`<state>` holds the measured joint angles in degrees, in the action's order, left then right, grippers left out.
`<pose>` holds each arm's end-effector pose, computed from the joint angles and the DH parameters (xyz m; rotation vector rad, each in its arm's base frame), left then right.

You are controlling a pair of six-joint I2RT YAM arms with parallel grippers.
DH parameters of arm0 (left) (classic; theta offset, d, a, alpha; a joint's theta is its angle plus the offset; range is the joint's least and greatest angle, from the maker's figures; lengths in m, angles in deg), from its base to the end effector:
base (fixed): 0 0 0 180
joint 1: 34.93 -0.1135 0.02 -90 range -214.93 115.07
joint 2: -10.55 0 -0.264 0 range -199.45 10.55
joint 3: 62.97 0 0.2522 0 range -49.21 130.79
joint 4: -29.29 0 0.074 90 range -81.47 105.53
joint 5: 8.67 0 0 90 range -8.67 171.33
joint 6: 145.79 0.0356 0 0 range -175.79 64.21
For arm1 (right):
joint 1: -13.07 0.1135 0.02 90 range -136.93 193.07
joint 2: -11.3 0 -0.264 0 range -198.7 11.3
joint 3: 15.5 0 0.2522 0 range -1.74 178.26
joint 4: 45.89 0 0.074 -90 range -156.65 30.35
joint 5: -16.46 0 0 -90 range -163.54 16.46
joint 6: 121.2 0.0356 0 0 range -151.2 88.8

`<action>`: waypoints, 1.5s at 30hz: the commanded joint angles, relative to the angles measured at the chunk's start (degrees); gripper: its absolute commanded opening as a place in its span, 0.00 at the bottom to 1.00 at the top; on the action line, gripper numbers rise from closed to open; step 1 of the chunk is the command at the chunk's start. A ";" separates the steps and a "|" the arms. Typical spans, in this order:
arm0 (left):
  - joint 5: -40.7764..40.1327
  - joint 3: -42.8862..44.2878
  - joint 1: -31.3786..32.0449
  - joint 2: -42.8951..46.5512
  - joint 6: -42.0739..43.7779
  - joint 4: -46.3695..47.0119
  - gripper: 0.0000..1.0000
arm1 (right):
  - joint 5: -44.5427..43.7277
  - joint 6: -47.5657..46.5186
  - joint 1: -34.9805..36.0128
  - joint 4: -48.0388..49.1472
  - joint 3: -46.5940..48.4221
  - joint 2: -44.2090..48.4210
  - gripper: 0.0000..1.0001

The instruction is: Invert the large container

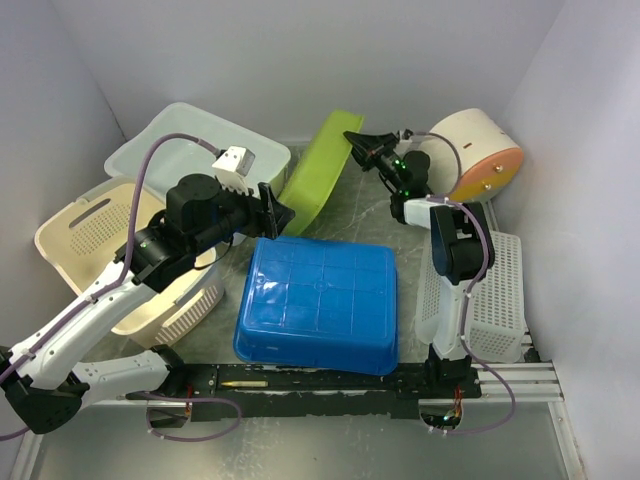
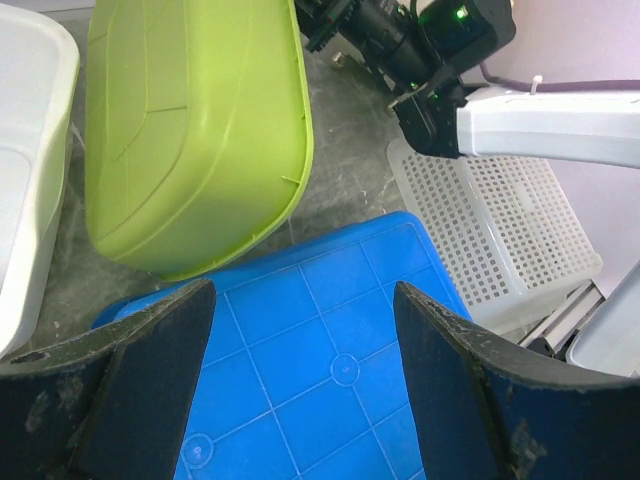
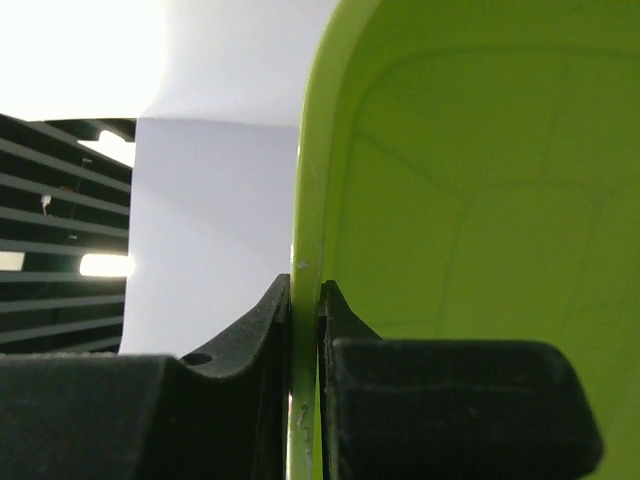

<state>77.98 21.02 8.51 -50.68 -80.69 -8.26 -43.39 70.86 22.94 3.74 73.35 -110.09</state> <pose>0.1695 -0.1576 0.4145 0.2639 1.8826 -0.7762 0.4602 0.0982 0.2340 0.7099 1.4514 1.9317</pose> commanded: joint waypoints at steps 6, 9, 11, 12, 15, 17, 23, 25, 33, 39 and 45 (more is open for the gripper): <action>0.90 -1.34 -0.14 0.05 0.04 1.27 0.83 | -0.65 -1.96 -3.98 9.81 -15.52 3.34 0.00; 1.47 -1.48 -0.11 -0.47 0.03 1.51 0.83 | 0.01 -4.13 -4.34 6.19 -16.86 5.16 0.11; 1.55 -1.42 -0.11 -0.74 0.12 1.63 0.83 | 0.25 -7.78 -4.35 -0.02 -16.01 7.68 0.37; 1.65 -1.34 -0.15 -0.94 0.20 1.69 0.83 | 0.44 -11.98 -4.28 -5.48 -14.08 8.93 0.46; 1.91 -1.31 -0.11 -1.36 0.21 2.08 0.83 | -0.86 -22.42 -3.80 -25.83 -7.94 12.04 0.61; 2.03 -1.46 -0.17 -1.58 0.21 2.41 0.83 | -3.14 -27.94 -3.38 -36.43 -3.98 13.32 0.62; 2.70 -1.38 -0.21 -2.77 0.29 3.05 0.83 | -9.38 -34.18 -2.93 -49.88 -0.45 15.53 0.65; 2.85 -1.22 -0.21 -3.16 0.43 3.09 0.83 | -11.94 -35.96 -2.93 -52.72 -0.08 16.54 0.66; 3.71 -1.54 -0.16 -4.22 0.43 3.82 0.83 | -21.24 -44.39 -2.75 -66.73 5.20 20.02 0.86; 4.47 -1.28 -0.20 -6.21 0.00 4.04 0.83 | -27.31 -50.75 -1.51 -73.83 9.27 23.81 1.00; 3.96 -0.73 -0.20 -8.05 -0.88 3.71 0.84 | -33.25 -57.23 -0.19 -82.65 14.77 24.80 1.00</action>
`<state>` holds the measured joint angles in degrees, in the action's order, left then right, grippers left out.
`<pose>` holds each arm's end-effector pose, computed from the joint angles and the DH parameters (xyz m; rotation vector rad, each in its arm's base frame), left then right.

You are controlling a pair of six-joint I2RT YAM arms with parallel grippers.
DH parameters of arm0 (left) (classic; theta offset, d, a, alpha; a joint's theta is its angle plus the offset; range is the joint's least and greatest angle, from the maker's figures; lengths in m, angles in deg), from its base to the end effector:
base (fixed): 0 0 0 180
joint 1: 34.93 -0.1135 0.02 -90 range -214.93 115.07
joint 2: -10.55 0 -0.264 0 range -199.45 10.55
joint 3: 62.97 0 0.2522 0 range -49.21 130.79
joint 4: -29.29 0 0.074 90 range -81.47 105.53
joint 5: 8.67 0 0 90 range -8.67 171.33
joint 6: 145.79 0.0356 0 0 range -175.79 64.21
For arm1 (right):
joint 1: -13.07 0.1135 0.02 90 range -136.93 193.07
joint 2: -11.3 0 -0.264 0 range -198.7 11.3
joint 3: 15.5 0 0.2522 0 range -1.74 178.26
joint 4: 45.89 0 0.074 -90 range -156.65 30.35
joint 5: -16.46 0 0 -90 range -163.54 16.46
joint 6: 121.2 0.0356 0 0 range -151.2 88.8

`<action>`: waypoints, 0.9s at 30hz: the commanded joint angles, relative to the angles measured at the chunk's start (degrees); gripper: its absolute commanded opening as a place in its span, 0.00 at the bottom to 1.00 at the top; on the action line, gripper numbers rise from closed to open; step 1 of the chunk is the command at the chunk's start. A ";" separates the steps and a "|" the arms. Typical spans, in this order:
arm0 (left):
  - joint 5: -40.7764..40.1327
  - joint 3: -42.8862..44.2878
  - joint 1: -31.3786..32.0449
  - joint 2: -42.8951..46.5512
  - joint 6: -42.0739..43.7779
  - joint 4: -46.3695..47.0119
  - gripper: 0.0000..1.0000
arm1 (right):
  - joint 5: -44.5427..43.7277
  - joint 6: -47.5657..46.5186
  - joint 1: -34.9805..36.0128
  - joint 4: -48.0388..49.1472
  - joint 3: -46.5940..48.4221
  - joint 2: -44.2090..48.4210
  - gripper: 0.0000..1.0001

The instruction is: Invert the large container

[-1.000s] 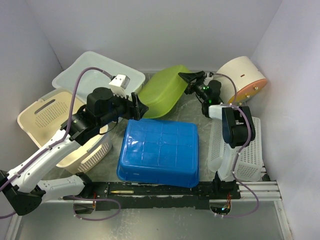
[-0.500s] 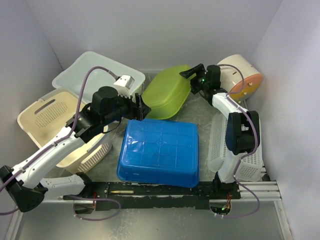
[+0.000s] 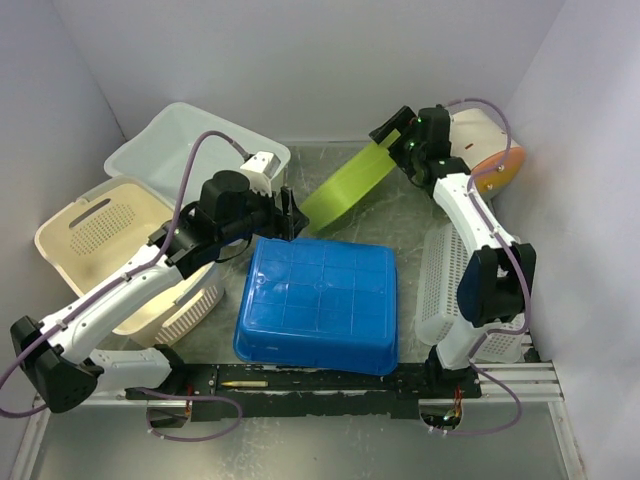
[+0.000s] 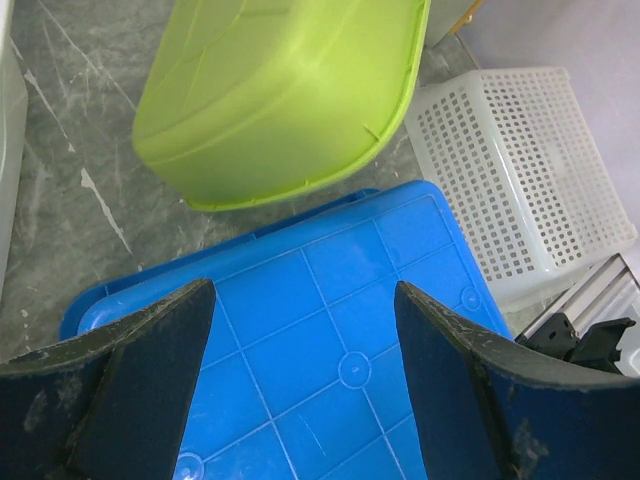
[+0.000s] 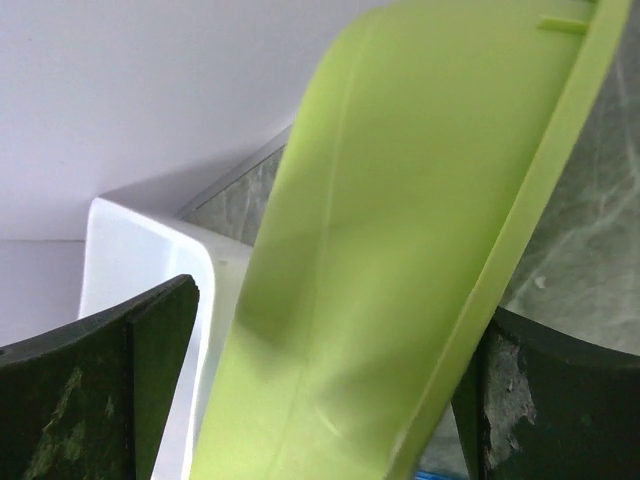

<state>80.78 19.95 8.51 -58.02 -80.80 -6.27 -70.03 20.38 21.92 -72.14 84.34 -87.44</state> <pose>0.1963 -0.1854 0.3821 0.3174 1.9977 -0.7708 0.4062 0.0654 0.3327 0.7221 1.9574 0.7221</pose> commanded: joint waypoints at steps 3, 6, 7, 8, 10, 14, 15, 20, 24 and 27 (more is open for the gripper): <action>1.83 0.29 -0.16 -1.32 -0.98 1.93 0.84 | -7.71 -10.13 1.13 -11.09 6.65 0.83 1.00; 2.12 -0.30 -0.20 -1.18 -1.17 2.43 0.84 | -6.06 -12.30 1.17 -13.90 8.07 -0.46 1.00; 2.10 -0.42 -0.20 -1.06 -1.16 2.46 0.84 | -5.35 -12.63 1.18 -13.77 7.60 -0.40 1.00; 2.01 -0.55 -0.20 -1.01 -1.17 2.42 0.84 | -5.08 -12.71 1.11 -13.46 6.86 -0.03 1.00; 1.85 -0.44 -0.20 -0.74 -0.95 2.14 0.84 | -4.72 -12.58 1.14 -12.38 4.64 1.03 1.00; 1.03 -0.78 -0.25 0.20 -0.57 1.62 0.84 | -4.27 -11.60 1.10 -9.95 -1.45 3.44 1.00; 0.84 -0.90 -0.25 0.44 -0.49 1.48 0.84 | -4.19 -11.42 1.11 -9.62 -2.84 4.01 1.00; 0.54 -1.94 -0.22 1.48 -0.46 1.52 0.84 | -4.64 -10.65 1.08 -7.78 -10.37 7.69 1.00; 0.83 -2.07 -0.20 1.52 -0.47 1.75 0.84 | -3.04 -10.09 1.16 -6.31 -15.15 10.67 1.00; 0.85 -1.96 -0.24 1.80 -0.39 1.68 0.84 | -0.95 -9.91 1.62 -4.97 -19.11 13.88 1.00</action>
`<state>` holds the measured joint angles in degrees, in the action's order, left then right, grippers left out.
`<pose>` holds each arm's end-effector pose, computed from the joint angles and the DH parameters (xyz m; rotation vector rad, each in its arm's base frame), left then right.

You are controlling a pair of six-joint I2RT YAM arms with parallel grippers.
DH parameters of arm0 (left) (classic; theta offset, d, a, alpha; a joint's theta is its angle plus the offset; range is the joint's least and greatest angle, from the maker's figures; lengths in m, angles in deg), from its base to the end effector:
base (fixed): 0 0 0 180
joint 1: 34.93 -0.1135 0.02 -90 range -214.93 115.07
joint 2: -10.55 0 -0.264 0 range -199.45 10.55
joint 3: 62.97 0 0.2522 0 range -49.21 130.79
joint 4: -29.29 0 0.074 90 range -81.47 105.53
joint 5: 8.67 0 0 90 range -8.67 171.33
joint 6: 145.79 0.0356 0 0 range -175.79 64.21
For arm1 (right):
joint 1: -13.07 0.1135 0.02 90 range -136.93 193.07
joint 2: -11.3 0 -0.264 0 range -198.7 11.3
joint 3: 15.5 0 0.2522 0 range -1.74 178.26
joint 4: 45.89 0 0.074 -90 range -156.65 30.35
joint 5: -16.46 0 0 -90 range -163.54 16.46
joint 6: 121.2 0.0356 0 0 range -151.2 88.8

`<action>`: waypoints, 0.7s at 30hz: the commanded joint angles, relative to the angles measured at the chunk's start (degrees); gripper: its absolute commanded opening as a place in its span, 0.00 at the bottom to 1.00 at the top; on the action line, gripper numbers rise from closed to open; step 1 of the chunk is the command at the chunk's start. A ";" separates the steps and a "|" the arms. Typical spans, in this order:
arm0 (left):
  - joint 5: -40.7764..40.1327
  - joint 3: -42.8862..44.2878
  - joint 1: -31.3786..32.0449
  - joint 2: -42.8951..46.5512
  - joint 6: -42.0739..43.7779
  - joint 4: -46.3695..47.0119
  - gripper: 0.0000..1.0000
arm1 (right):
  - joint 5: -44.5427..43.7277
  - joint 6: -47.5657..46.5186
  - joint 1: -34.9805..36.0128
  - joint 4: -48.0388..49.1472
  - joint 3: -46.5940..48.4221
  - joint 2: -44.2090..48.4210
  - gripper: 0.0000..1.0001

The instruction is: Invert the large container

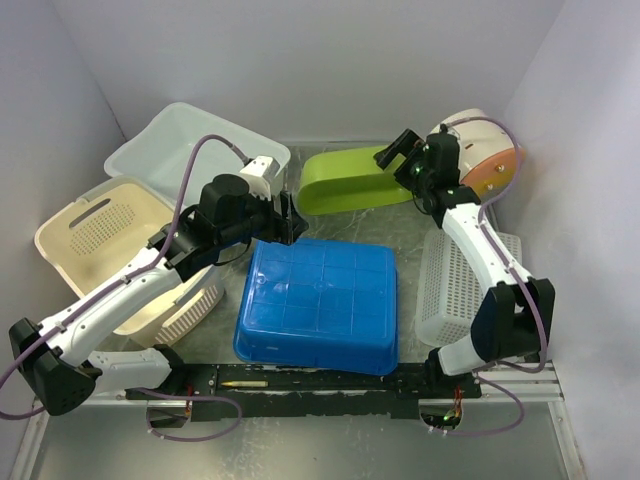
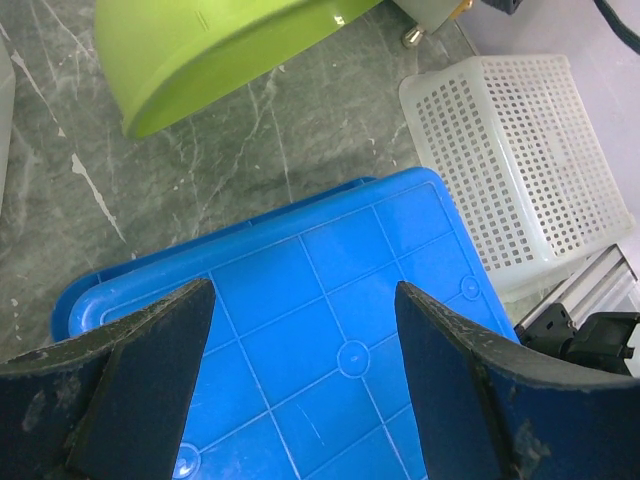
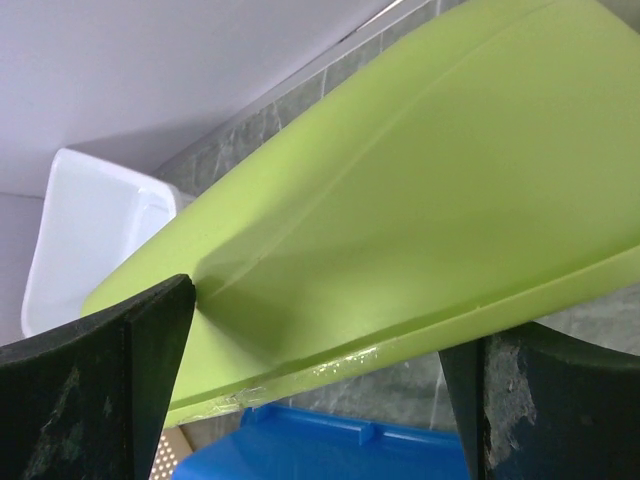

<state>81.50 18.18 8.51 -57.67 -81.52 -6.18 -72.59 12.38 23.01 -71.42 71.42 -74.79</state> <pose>0.1953 -0.1851 0.3731 0.3176 2.0256 -0.7796 0.3483 0.0616 0.3347 0.5843 1.9707 0.6082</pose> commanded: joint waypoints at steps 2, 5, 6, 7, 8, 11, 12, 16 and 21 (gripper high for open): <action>0.23 -0.24 -0.21 1.75 0.25 1.54 0.84 | 2.10 -1.55 1.05 -5.17 -8.99 3.76 1.00; 0.56 -0.33 -0.20 1.87 0.03 1.79 0.84 | 3.20 -0.18 1.87 -4.71 -13.06 7.77 1.00; 0.79 -0.24 -0.22 1.76 0.03 1.80 0.84 | 3.14 0.40 2.50 -4.85 -14.32 9.08 1.00; 1.02 -0.09 -0.21 1.64 -0.01 1.70 0.84 | 2.71 0.84 3.51 -5.06 -15.24 10.30 1.00; 1.26 -0.06 -0.20 1.49 -0.14 1.66 0.84 | 2.22 1.39 4.66 -5.17 -17.92 11.46 1.00; 1.97 -0.47 -0.20 1.30 -0.40 2.44 0.84 | 1.93 3.17 6.28 -4.26 -22.34 14.71 1.00; 2.21 -0.65 -0.20 1.15 -0.45 2.80 0.84 | 1.59 3.59 6.62 -3.72 -23.63 15.62 1.00; 2.76 -0.08 -0.18 0.03 -0.41 2.38 0.84 | 0.46 3.06 6.77 -5.52 -24.68 17.59 1.00; 1.39 0.59 -0.20 0.51 -0.19 1.22 0.84 | -0.21 0.75 6.83 -9.25 -23.35 20.64 1.00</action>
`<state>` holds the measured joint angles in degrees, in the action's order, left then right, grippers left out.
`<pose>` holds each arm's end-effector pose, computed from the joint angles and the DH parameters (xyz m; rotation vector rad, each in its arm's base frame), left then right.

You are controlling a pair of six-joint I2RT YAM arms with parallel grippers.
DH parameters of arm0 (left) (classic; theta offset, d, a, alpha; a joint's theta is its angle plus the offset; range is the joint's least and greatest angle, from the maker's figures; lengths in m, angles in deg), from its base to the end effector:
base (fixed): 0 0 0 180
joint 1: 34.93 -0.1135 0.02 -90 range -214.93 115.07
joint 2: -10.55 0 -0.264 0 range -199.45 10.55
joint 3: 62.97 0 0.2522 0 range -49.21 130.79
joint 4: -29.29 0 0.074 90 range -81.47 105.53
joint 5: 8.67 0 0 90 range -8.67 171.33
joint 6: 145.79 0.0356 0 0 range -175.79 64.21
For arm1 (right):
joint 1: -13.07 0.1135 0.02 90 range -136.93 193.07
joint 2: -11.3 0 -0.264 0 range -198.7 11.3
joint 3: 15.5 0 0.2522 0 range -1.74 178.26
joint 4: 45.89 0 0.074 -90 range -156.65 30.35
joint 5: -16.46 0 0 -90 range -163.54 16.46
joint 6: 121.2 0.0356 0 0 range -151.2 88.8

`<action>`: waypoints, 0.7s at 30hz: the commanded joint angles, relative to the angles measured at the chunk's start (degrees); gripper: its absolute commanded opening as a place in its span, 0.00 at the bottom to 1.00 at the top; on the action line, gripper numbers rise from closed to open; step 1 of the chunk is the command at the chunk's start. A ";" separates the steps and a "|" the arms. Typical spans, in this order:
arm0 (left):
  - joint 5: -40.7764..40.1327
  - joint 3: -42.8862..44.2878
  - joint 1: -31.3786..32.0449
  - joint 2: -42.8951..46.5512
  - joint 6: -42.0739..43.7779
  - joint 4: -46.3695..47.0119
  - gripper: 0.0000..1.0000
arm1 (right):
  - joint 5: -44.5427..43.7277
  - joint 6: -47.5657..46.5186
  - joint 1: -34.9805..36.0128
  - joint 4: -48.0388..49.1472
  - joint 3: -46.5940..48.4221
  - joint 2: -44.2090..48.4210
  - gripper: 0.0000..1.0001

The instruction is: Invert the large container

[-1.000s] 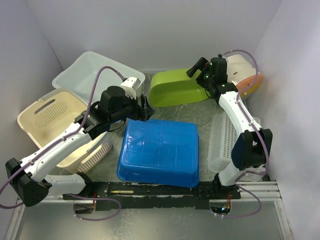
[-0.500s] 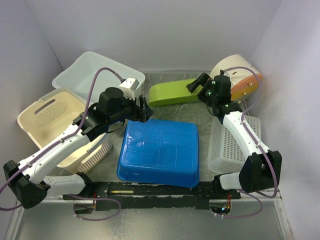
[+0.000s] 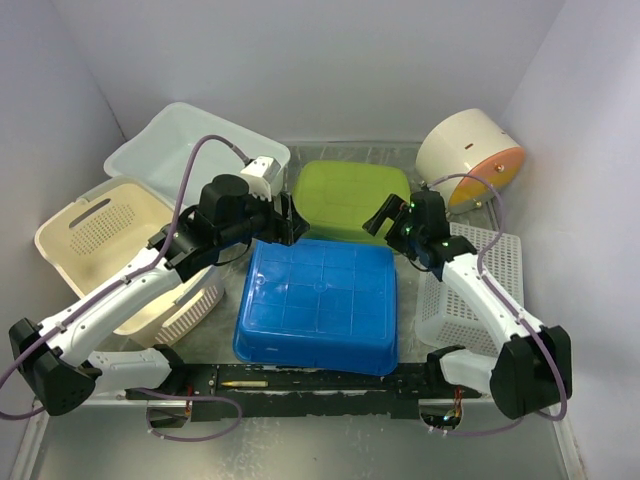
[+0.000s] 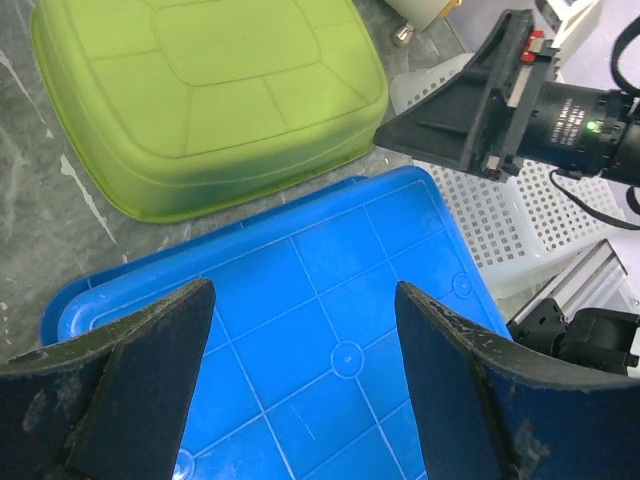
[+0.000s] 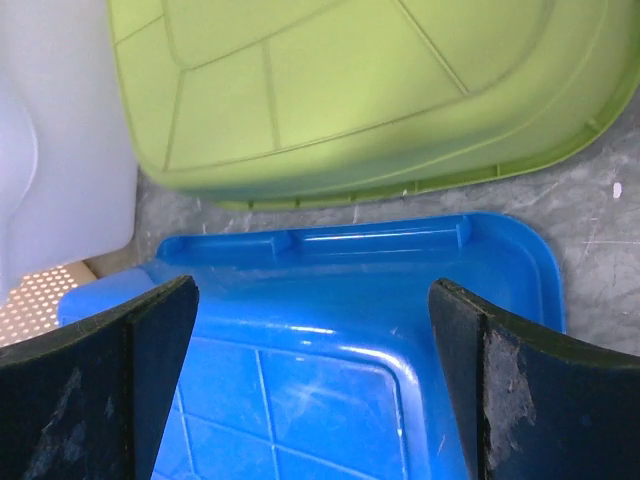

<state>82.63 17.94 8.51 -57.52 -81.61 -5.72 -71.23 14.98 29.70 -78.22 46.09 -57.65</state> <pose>0.1946 -0.1854 0.3731 0.3292 2.0218 -0.8017 0.2483 0.0757 0.2576 0.5755 2.2688 0.6130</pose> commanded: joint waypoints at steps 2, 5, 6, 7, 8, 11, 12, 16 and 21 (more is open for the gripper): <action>-1.08 1.90 -0.20 0.04 -0.60 -0.57 0.84 | -0.65 -3.26 0.34 -2.43 2.77 4.69 1.00; -5.10 4.25 -0.24 -1.28 -2.40 -4.18 0.84 | 1.76 -6.53 2.14 -0.82 4.75 4.29 1.00; -6.92 5.15 -0.21 -1.75 -3.41 -5.48 0.84 | 2.22 -7.90 3.29 -0.31 5.86 3.41 1.00; -8.78 5.86 -0.20 -2.18 -4.32 -6.83 0.84 | 2.24 -8.73 4.70 0.22 6.44 2.26 1.00; -10.77 6.44 -0.33 -2.63 -4.93 -7.69 0.84 | 2.14 -9.40 6.06 0.92 7.46 0.84 1.00; -13.60 6.85 -3.16 -4.60 -6.38 -8.78 0.83 | 2.43 -9.87 8.31 3.31 10.66 -5.42 1.00; -12.90 7.15 -4.83 -5.40 -6.92 -9.44 0.83 | 3.44 -9.76 8.67 3.97 12.42 -8.96 1.00; -14.32 9.71 -7.87 -6.02 -6.88 -13.55 0.83 | 7.97 -9.84 9.73 4.25 17.98 -19.75 1.00; -20.34 12.20 -10.73 -3.29 -4.65 -19.36 0.84 | 8.05 -9.76 9.75 0.79 20.60 -26.71 1.00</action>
<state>67.44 26.38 -0.30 -63.94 -87.58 -20.08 -64.74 6.15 39.14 -74.68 64.60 -81.50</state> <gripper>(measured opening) 0.837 0.997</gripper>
